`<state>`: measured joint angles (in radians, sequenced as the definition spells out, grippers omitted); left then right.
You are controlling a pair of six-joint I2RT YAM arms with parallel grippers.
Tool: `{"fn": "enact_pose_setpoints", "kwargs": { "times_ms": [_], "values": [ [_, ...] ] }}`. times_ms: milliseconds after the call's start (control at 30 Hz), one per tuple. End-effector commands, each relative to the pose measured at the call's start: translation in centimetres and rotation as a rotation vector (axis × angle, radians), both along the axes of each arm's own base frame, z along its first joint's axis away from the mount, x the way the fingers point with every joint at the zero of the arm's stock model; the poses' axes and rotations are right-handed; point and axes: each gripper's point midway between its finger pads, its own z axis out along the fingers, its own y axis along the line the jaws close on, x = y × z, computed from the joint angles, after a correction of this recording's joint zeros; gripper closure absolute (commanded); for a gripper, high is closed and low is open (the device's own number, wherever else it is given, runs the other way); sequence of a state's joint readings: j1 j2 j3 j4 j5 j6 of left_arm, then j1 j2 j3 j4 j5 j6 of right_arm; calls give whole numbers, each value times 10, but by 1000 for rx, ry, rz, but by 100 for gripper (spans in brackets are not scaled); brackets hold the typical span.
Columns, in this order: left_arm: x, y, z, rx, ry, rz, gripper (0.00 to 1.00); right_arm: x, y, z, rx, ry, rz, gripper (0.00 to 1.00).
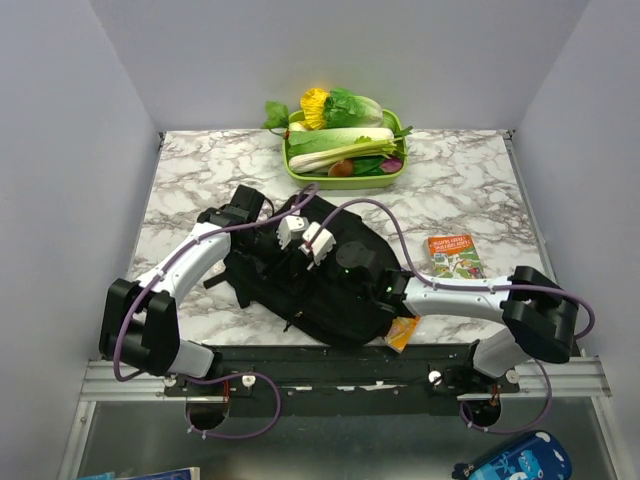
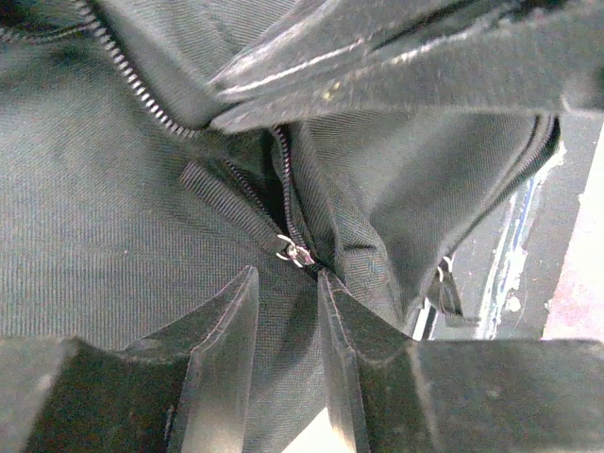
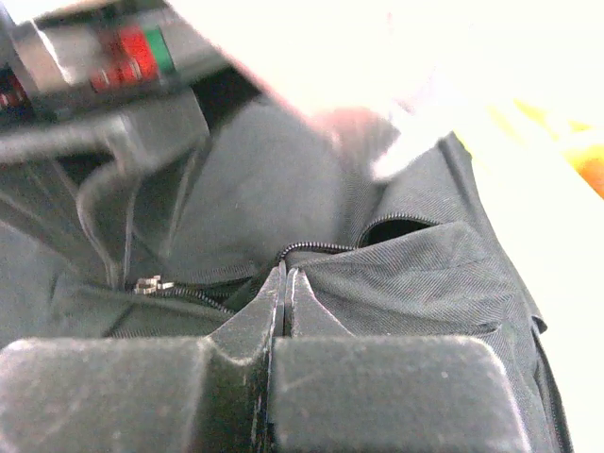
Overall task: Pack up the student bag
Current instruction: Zip the student bag at the center of the board.
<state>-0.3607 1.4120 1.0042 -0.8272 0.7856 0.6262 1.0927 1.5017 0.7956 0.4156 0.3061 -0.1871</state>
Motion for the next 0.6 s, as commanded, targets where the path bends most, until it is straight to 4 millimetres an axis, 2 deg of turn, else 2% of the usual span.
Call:
{"fn": "enact_pose_setpoints", "kwargs": {
  "times_ms": [0, 67, 100, 133, 233, 300, 333, 433, 467, 533, 567],
  "values": [
    [-18, -8, 14, -97, 48, -52, 60, 21, 43, 125, 190, -277, 78, 99],
    [-22, -6, 19, -103, 35, -54, 60, 23, 55, 142, 206, -286, 111, 99],
    [-24, -4, 22, -107, 33, -53, 60, 23, 64, 167, 247, -308, 128, 99],
    [-26, -3, 28, -120, 27, -51, 60, 25, 71, 162, 237, -295, 136, 99],
    [-29, 6, 49, -172, 21, -13, 60, 28, 81, 180, 285, -292, 144, 99],
    [-26, 17, 56, -190, 16, 42, 60, 30, 84, 179, 290, -280, 137, 99],
    [-24, 21, 60, -193, -10, 57, 60, 31, 84, 170, 283, -251, 131, 99],
    [-26, 28, 56, -182, -27, 77, 60, 33, 79, 143, 279, -179, 124, 99],
    [-26, 28, 54, -179, -33, 78, 60, 37, 72, 123, 258, -144, 112, 99],
    [-25, 29, 53, -176, -31, 84, 60, 36, 68, 100, 267, -79, 124, 99],
    [-23, 29, 52, -175, -40, 84, 60, 37, 62, 82, 248, -50, 121, 99]
  ]
}}
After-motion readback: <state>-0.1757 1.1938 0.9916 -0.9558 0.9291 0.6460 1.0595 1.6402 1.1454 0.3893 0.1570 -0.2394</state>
